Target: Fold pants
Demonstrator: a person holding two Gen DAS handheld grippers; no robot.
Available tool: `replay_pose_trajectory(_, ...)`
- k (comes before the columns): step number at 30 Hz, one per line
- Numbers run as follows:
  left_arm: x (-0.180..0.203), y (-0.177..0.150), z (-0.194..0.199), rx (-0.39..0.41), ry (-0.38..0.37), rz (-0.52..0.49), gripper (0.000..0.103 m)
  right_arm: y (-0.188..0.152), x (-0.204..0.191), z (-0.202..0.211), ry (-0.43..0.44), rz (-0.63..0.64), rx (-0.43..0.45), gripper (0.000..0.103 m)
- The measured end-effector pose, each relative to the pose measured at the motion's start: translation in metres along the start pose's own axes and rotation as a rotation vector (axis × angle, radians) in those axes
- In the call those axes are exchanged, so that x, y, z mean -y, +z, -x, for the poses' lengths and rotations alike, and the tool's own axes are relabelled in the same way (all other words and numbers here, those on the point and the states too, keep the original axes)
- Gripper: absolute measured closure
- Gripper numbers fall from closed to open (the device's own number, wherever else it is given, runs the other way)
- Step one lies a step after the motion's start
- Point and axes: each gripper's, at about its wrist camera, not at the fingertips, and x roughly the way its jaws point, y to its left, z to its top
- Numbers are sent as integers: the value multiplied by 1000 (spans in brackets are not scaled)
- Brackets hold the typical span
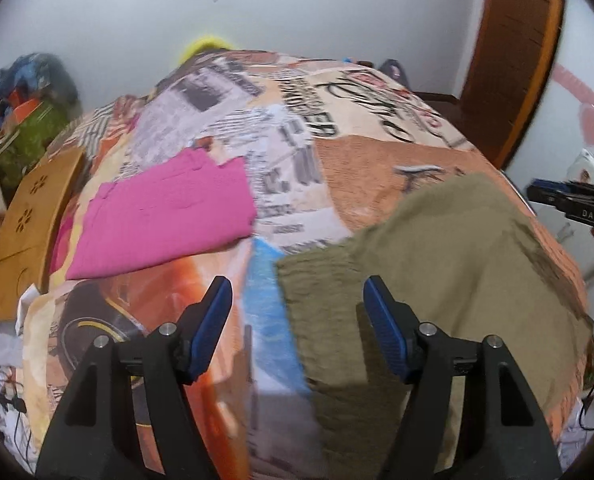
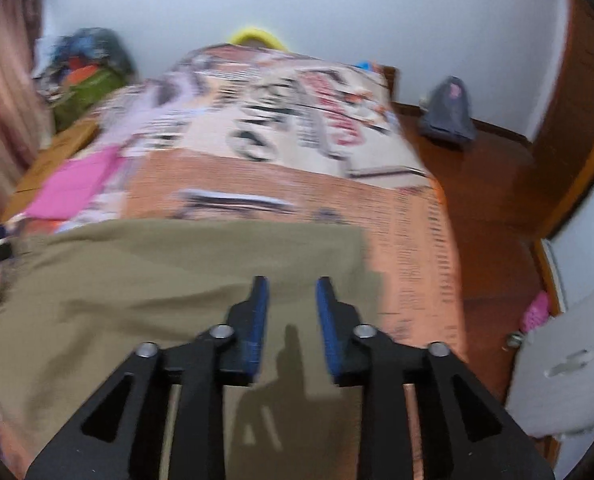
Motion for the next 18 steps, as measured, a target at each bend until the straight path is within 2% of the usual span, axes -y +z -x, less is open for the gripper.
replay_pose_trajectory(1,5,-1,0,-3,-3,-8,35,0,-10,-1,36,-1,2,63)
replay_pose_trajectory(3,12,-6,-5,-18,-5,-27,34,0,-34,-7,107,8,4,63)
replay_pose_trajectory(6,17,-13,-18,-50,12,-54,32,-5,-65,-30,119,66,-45,63)
replay_pose_trajectory(8,14,-16,-23,-41,25,-58,23,-14,-75,-49,105,108,-112,63)
replay_pose_trajectory(11,5,-16,-27,-46,8,-38,22,-30,-72,-56,85,136,-152,64)
replay_pose_trajectory(14,-1,-18,-32,-53,-8,-25,20,-36,-53,-51,71,91,-173,63)
replay_pose_trajectory(18,1,-17,-31,-43,10,-44,19,-52,-30,-44,-23,64,-204,61)
